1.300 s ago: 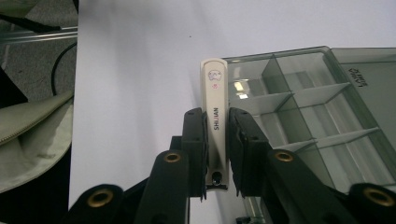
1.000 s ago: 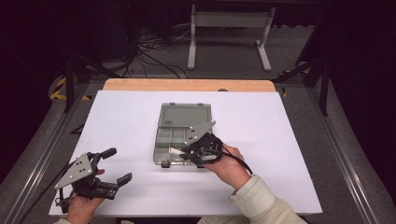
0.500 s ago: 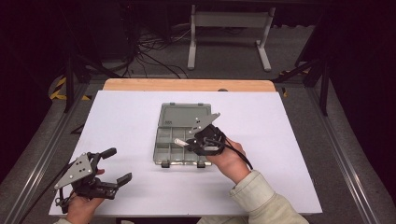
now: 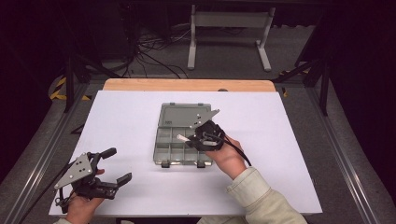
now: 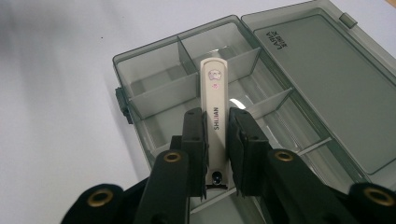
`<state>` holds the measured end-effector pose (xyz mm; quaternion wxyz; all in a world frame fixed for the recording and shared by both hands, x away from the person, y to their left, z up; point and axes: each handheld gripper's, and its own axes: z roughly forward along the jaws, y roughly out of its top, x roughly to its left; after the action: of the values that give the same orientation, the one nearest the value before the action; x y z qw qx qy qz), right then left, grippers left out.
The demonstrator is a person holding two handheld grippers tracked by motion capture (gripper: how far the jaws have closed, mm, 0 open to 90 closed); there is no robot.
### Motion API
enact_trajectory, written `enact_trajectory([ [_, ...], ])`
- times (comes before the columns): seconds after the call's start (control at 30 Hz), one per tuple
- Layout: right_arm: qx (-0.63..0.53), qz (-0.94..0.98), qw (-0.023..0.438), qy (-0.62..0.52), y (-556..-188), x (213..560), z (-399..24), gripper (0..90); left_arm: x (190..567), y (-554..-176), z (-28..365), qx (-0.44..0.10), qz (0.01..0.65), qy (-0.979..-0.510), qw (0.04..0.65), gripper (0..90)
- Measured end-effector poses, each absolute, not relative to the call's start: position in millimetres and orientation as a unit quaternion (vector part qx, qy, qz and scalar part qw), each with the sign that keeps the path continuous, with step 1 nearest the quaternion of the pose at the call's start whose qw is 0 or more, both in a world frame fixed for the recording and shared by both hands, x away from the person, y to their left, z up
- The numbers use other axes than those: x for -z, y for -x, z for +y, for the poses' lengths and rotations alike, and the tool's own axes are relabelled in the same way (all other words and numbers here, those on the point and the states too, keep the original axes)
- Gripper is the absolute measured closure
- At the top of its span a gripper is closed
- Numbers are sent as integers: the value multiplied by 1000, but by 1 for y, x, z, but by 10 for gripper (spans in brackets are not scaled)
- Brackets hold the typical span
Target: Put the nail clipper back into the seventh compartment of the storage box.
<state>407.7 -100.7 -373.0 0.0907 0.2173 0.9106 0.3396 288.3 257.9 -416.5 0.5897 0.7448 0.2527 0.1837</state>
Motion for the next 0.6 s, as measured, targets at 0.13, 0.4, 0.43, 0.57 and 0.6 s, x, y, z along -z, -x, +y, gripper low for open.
enact_trajectory([
  [0.13, -334, 912, 92, -221, -407, 377, -99, 776, 416, -288, 258, -185, 253, -744, 590, 26],
  [0.4, -327, 912, 82, -236, -407, 388, -98, 776, 416, -288, 258, -183, 253, -744, 590, 26],
  [0.43, -326, 912, 82, -235, -408, 389, -98, 776, 416, -288, 258, -183, 254, -744, 590, 26],
  [0.57, -323, 913, 79, -238, -407, 394, -97, 776, 416, -288, 258, -183, 253, -744, 590, 26],
  [0.6, -323, 913, 79, -238, -407, 394, -97, 776, 416, -288, 258, -183, 253, -744, 590, 26],
])
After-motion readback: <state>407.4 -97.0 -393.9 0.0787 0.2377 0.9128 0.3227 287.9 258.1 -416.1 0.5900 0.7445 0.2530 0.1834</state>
